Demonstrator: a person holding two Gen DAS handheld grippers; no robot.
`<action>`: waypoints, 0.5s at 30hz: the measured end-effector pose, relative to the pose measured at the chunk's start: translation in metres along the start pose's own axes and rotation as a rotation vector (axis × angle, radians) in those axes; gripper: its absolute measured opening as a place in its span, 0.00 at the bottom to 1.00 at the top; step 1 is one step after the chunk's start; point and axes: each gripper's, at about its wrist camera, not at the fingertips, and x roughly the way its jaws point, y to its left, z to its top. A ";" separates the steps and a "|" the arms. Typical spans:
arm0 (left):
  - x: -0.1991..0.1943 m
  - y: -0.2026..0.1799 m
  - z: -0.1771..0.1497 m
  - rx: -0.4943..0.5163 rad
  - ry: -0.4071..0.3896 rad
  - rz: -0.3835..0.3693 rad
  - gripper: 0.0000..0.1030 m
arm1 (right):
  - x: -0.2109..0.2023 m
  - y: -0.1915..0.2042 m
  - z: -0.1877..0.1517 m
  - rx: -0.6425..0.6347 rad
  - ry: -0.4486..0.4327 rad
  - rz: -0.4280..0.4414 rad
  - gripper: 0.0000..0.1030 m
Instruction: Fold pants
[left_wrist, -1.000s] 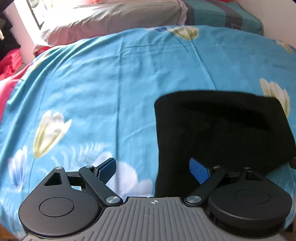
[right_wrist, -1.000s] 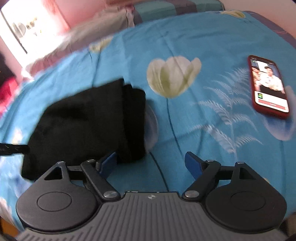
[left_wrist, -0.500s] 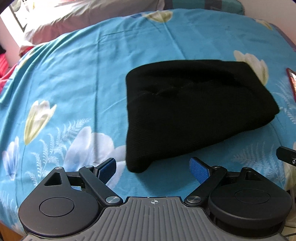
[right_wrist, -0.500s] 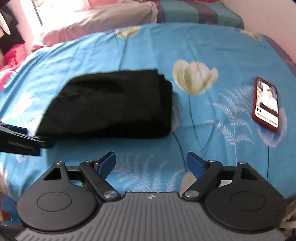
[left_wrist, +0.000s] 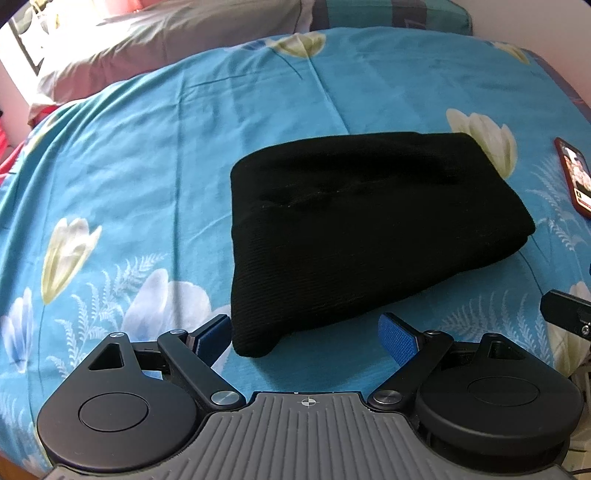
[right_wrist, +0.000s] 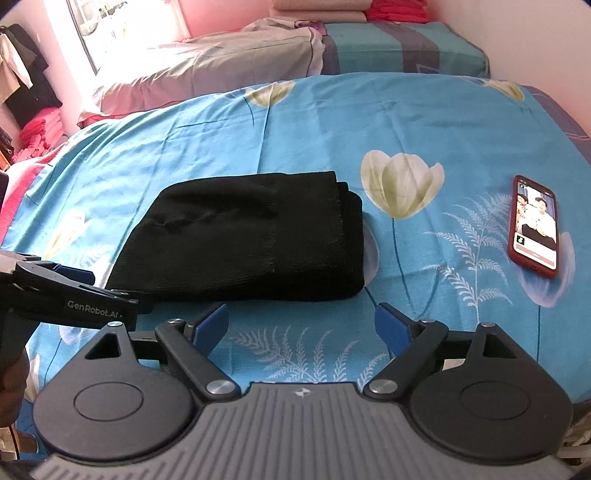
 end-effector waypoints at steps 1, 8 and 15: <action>0.000 0.000 0.000 -0.004 0.005 -0.004 1.00 | 0.000 0.000 0.000 0.000 0.000 0.003 0.86; 0.002 0.000 -0.001 -0.008 0.021 -0.011 1.00 | 0.003 0.007 -0.001 -0.018 0.006 0.012 0.86; 0.002 0.001 -0.001 -0.010 0.017 -0.013 1.00 | 0.005 0.011 0.000 -0.022 0.010 0.015 0.86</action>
